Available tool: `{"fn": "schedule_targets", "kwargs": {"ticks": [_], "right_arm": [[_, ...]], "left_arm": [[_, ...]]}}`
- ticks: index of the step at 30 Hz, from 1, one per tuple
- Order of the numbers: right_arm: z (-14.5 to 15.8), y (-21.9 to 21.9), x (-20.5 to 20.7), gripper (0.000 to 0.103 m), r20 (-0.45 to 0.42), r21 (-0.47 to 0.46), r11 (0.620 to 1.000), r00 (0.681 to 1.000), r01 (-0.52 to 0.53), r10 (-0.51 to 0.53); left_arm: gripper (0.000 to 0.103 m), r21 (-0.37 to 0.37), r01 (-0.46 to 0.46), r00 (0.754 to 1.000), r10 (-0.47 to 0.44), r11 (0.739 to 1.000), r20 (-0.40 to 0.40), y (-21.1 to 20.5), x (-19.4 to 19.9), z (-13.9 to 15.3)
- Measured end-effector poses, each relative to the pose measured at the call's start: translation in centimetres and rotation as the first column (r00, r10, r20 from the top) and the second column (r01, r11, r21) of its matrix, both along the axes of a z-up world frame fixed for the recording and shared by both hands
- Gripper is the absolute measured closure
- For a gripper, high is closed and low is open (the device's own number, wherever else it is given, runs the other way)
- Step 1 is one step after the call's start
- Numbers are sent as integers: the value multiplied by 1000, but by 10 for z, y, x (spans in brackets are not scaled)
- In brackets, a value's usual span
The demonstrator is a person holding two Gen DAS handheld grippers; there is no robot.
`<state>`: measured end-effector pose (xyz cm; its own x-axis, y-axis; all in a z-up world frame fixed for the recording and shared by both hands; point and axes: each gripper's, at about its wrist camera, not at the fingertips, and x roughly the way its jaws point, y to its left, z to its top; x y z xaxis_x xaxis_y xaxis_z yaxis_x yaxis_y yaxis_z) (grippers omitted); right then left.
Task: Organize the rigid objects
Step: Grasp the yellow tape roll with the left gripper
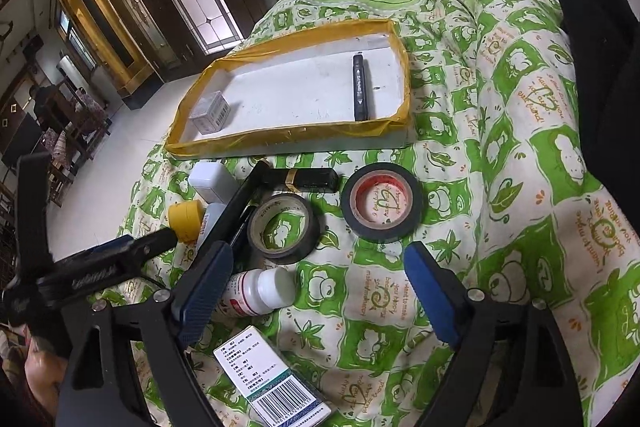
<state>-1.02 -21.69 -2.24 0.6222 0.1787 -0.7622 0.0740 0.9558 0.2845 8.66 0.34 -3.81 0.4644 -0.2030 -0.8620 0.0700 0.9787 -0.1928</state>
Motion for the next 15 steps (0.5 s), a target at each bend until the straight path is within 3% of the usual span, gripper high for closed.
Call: {"fn": "schedule_targets", "kwargs": {"ticks": [15], "right_arm": [[-2, 1, 2, 16, -3, -9, 1000, 1000, 6, -6]], "left_arm": [[21, -50, -3, 998, 1, 999, -57, -5, 28, -21]]}}
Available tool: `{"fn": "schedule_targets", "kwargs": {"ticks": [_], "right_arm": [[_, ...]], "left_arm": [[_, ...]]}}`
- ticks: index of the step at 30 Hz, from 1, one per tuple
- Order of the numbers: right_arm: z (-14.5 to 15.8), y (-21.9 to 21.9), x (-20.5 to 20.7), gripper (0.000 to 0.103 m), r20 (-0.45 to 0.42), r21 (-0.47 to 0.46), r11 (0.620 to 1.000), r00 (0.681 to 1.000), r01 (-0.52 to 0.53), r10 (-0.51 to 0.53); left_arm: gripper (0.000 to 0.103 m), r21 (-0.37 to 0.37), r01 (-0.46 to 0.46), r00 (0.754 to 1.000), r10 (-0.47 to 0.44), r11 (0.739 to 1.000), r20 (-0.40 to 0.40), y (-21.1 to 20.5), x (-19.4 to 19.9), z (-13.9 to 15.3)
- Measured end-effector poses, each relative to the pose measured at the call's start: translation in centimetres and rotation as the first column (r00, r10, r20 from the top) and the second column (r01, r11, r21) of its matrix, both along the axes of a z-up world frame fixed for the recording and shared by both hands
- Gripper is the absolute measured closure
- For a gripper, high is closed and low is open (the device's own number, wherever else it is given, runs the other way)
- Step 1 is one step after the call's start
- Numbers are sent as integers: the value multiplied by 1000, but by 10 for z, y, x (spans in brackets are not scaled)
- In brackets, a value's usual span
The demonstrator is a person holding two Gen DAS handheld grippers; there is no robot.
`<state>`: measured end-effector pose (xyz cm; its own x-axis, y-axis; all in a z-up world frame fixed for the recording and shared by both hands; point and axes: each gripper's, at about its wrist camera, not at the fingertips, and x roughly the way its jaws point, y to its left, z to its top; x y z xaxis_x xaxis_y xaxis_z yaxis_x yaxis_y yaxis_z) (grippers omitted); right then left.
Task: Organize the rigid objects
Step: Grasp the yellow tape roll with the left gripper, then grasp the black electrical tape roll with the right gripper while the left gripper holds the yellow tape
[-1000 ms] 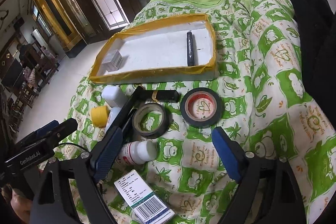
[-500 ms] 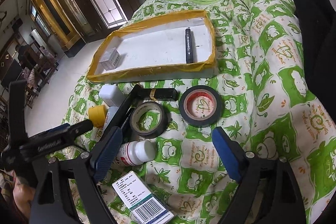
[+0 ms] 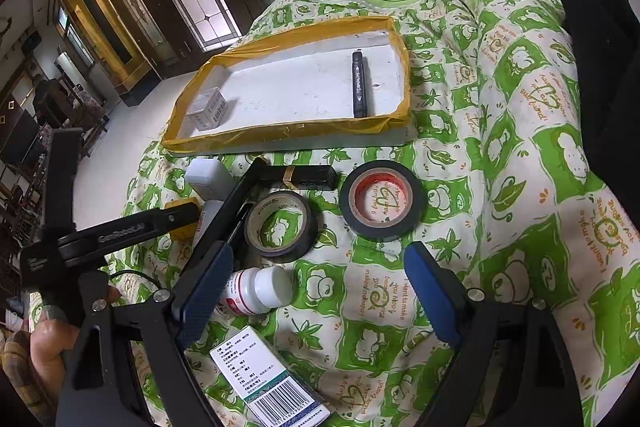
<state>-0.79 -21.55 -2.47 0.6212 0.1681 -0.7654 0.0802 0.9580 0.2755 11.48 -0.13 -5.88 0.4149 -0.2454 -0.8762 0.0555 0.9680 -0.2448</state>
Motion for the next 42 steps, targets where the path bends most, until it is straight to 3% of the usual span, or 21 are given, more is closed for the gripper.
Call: {"fn": "schedule_targets", "kwargs": {"ticks": [1, 6, 11, 14, 17, 23, 30, 32, 33, 35, 40, 42], "right_arm": [[1, -2, 0, 16, 3, 6, 1000, 1000, 6, -6], [2, -22, 1, 16, 3, 88, 994, 998, 62, -62], [2, -42, 4, 18, -3, 193, 977, 996, 92, -93], [0, -48, 7, 20, -18, 224, 969, 995, 104, -103], [-5, -47, 14, 21, -49, 191, 975, 993, 113, -106], [-25, -29, 42, 21, -143, -41, 993, 983, 108, -113], [-39, -12, 57, 21, -176, -199, 978, 979, 65, -101], [-41, -8, 59, 34, -177, -234, 971, 980, 46, -89], [-41, -7, 60, 45, -180, -222, 975, 981, 32, -73], [-39, -9, 58, 45, -171, -204, 978, 983, 33, -69], [-27, -20, 47, 46, -125, -24, 999, 991, 40, -43], [-24, -21, 43, 46, -117, 0, 999, 992, 38, -38]], "left_arm": [[24, -4, 5, 1000, -5, 1000, 3, 0, -1, 0], [58, -2, 38, 999, -38, 999, 9, -5, -5, 2], [65, 7, 22, 999, -22, 1000, 27, -2, -10, 7], [65, -14, -18, 1000, 18, 1000, 15, 9, -11, 7], [65, -35, -46, 999, 45, 998, -20, 16, -7, 1], [64, -7, -32, 999, 32, 999, -33, 11, -6, -3], [64, 14, -23, 1000, 23, 1000, -21, 8, -6, -2], [64, 12, -16, 1000, 16, 1000, -17, 5, -6, -1], [64, 8, -13, 1000, 13, 1000, -17, 5, -6, -1], [65, -4, -6, 1000, 6, 1000, -16, 5, -7, -1], [66, -22, 6, 1000, -6, 1000, -13, 5, -8, 0], [66, -24, 4, 1000, -4, 1000, -15, 5, -8, 0]]}}
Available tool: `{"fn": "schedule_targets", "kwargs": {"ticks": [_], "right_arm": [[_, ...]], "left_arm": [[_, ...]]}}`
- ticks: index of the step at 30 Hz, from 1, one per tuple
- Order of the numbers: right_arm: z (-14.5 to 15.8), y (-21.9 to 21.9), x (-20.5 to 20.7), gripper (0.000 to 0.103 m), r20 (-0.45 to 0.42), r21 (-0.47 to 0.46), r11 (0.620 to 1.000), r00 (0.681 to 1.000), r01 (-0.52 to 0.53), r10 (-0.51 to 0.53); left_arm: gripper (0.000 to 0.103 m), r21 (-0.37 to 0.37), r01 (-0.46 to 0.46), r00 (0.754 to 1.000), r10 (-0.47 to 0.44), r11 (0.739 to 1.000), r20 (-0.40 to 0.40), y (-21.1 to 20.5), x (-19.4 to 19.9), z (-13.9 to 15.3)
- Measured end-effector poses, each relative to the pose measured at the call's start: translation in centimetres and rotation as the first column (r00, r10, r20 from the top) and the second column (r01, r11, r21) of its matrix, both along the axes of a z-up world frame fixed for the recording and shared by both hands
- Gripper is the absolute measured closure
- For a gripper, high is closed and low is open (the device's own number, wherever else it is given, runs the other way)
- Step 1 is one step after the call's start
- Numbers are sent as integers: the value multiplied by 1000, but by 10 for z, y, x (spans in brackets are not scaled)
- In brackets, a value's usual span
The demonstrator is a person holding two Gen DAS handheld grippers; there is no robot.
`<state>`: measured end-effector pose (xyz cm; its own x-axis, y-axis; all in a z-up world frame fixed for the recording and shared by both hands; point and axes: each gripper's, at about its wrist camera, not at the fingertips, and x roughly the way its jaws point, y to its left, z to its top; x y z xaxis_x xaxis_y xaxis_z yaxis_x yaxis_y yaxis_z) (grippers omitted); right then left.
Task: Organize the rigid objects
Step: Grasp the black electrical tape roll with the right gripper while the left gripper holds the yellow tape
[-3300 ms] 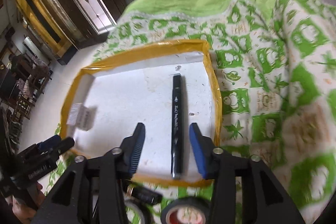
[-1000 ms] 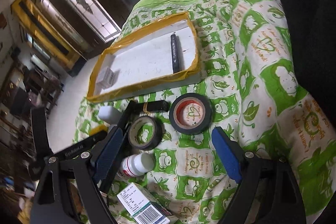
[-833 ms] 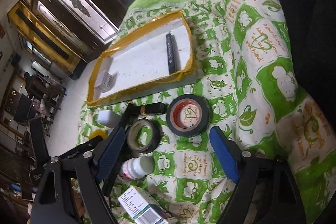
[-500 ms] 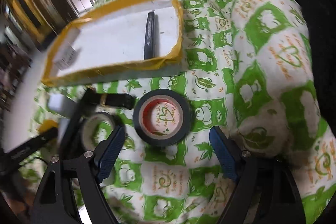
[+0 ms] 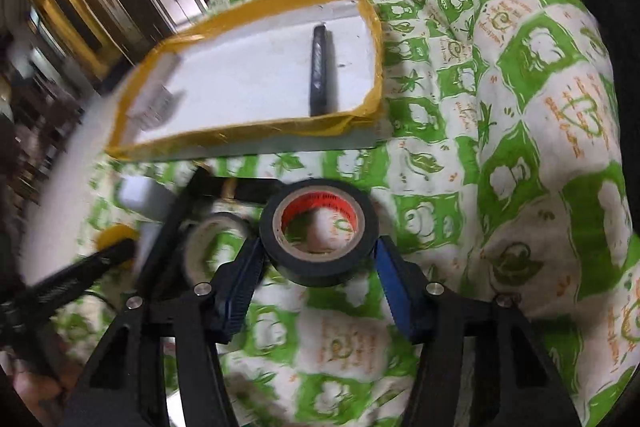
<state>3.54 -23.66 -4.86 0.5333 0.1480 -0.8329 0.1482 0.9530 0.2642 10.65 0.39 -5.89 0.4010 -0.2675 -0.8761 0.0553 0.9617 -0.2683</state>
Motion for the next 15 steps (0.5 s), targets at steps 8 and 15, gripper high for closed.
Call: {"fn": "schedule_targets", "kwargs": {"ticks": [8, 15], "right_arm": [[-10, 15, -3, 46, -48, -44, 998, 998, -38, 36], [-15, 15, 1, 46, -64, -48, 998, 997, -35, 32]], "left_arm": [[66, 15, -10, 999, 10, 1000, -46, -1, 6, -9], [66, 11, -15, 999, 15, 1000, -40, -2, 7, -9]]}}
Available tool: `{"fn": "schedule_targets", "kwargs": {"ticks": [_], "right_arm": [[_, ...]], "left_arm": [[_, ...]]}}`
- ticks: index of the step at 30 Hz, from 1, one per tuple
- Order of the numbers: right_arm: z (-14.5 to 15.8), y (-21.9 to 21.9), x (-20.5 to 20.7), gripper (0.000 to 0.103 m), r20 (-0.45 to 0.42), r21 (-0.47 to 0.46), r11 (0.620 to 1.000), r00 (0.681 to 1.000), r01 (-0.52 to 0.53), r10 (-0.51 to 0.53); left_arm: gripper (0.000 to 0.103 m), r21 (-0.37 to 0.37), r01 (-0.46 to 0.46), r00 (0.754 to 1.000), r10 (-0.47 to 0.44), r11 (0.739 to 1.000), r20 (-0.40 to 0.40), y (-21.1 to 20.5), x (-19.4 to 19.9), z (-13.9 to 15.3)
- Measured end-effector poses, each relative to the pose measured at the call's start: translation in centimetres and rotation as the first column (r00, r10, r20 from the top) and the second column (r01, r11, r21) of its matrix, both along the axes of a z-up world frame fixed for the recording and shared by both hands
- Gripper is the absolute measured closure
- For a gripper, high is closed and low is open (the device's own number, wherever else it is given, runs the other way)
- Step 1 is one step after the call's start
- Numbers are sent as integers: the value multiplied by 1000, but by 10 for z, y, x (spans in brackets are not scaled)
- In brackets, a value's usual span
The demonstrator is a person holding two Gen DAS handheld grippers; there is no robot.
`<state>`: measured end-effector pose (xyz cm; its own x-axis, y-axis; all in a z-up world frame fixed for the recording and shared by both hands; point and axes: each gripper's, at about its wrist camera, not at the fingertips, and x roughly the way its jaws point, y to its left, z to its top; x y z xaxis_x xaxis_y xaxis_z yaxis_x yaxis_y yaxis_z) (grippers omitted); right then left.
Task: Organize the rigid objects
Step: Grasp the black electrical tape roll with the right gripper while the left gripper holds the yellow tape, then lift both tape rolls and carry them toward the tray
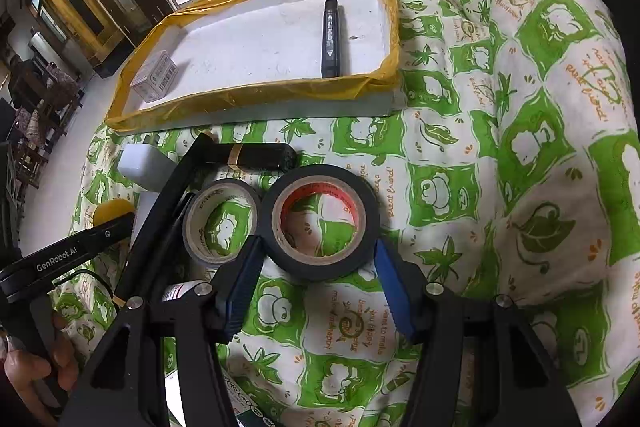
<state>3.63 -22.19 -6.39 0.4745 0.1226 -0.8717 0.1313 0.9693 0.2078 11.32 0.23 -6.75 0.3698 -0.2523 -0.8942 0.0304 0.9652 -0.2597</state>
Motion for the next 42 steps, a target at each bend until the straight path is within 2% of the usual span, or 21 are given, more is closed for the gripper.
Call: {"fn": "schedule_targets", "kwargs": {"ticks": [9, 17, 26, 42], "right_arm": [[-3, -3, 3, 45, 16, 14, 1000, 1000, 8, -8], [7, -4, -5, 46, 54, 44, 999, 999, 2, -5], [19, -3, -14, 47, 106, 94, 996, 994, -3, -7], [34, -6, -20, 48, 159, 152, 988, 987, -28, 4]], "left_arm": [[65, -24, 4, 1000, -4, 1000, 25, 3, -2, 5], [69, -64, 13, 998, -9, 998, 59, 7, -6, 13], [69, -94, 27, 994, -17, 995, 105, 7, -14, 25], [70, -149, 21, 991, -1, 989, 132, 12, -18, 35]]}}
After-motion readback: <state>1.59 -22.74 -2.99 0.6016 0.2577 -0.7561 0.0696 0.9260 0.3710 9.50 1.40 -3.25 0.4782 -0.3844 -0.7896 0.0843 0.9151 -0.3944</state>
